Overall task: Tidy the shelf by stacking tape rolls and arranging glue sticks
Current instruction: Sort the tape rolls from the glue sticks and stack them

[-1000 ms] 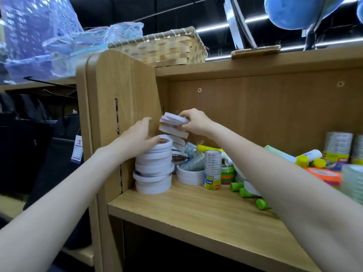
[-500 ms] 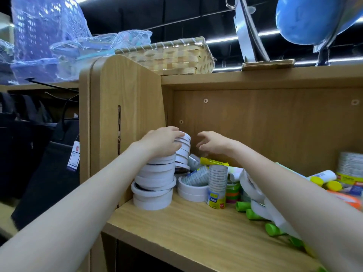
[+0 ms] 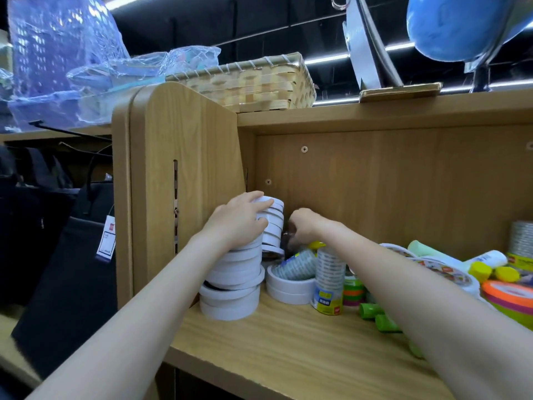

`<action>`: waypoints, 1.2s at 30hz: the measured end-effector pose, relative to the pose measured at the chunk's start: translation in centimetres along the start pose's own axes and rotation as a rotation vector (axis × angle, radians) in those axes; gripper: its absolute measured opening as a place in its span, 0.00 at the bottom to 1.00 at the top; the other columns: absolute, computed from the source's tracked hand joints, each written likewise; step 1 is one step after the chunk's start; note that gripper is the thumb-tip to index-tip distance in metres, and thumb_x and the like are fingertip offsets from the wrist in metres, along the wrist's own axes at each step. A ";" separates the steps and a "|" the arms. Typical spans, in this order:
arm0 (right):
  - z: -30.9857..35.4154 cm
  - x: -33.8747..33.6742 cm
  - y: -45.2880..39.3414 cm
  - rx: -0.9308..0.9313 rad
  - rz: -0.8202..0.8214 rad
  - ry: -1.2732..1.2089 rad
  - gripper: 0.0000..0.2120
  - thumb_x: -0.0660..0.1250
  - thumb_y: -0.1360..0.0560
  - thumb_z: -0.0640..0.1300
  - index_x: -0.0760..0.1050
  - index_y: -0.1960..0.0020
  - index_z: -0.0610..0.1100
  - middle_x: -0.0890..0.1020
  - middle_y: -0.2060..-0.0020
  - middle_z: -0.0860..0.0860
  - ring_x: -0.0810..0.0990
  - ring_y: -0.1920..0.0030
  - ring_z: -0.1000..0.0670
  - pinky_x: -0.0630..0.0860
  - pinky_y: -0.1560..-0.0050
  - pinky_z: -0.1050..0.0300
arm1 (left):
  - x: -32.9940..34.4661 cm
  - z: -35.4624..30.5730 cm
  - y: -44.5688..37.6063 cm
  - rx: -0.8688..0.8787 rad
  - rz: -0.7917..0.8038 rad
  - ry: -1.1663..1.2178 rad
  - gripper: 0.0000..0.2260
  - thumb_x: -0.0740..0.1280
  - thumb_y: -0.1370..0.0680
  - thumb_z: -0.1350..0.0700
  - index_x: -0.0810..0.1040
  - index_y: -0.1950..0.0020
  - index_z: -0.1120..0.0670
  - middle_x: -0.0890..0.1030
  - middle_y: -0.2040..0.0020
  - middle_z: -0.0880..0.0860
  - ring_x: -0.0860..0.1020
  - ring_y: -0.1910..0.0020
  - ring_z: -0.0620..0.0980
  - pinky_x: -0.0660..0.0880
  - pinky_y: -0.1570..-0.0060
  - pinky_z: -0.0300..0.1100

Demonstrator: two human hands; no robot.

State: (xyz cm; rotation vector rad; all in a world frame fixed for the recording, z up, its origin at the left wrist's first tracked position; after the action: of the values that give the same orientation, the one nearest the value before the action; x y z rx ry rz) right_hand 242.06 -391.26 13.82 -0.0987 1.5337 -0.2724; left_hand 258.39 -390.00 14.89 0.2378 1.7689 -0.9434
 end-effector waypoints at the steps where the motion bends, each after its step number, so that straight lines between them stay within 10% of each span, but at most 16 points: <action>1: -0.5 -0.7 0.2 -0.003 -0.071 -0.019 0.13 0.74 0.34 0.46 0.72 0.66 0.42 0.76 0.64 0.47 0.76 0.60 0.46 0.69 0.64 0.59 | 0.0 0.0 0.0 0.001 -0.002 0.006 0.22 0.54 0.20 0.54 0.58 0.26 0.44 0.53 0.24 0.45 0.52 0.26 0.47 0.56 0.31 0.48; 12: -3.6 -8.9 4.8 -0.009 -0.520 -0.303 0.11 0.73 0.30 0.44 0.77 0.54 0.38 0.79 0.50 0.41 0.73 0.48 0.46 0.65 0.54 0.59 | -0.7 -0.7 0.5 0.027 -0.161 -0.028 0.18 0.55 0.21 0.56 0.69 0.31 0.47 0.64 0.27 0.47 0.66 0.32 0.51 0.62 0.36 0.46; 18: -4.0 -13.0 10.3 -0.058 -0.586 -0.406 0.08 0.72 0.29 0.44 0.74 0.56 0.44 0.71 0.54 0.51 0.71 0.53 0.52 0.69 0.61 0.64 | -1.7 -2.3 1.8 0.224 -0.491 -0.255 0.11 0.60 0.24 0.61 0.81 0.49 0.58 0.81 0.48 0.55 0.79 0.51 0.56 0.66 0.43 0.49; 23: -4.0 -13.8 14.8 -0.101 -0.418 -0.640 0.08 0.73 0.31 0.42 0.74 0.60 0.43 0.79 0.57 0.48 0.78 0.59 0.50 0.79 0.57 0.59 | 0.0 -5.4 4.2 0.435 -0.455 -0.068 0.14 0.57 0.30 0.60 0.81 0.52 0.59 0.82 0.53 0.55 0.81 0.58 0.56 0.78 0.59 0.46; 36: -2.1 -7.0 18.0 -0.156 -0.081 -0.079 0.09 0.73 0.32 0.52 0.75 0.61 0.49 0.76 0.59 0.52 0.76 0.56 0.51 0.73 0.55 0.56 | 4.1 -5.8 6.0 0.307 -0.184 0.138 0.18 0.58 0.21 0.59 0.68 0.31 0.53 0.73 0.35 0.50 0.72 0.39 0.50 0.68 0.44 0.42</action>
State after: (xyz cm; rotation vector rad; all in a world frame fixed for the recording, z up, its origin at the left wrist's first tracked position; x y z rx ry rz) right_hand 241.88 -372.03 16.33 -0.2914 1.4729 -0.2102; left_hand 255.95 -383.09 9.13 0.3465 1.7878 -1.3611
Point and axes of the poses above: each hand's wrist, its own y-axis away from the middle knuckle, its own x-axis out of the palm, z = x × y, the point moved 3 cm from there along -y, towards the middle knuckle
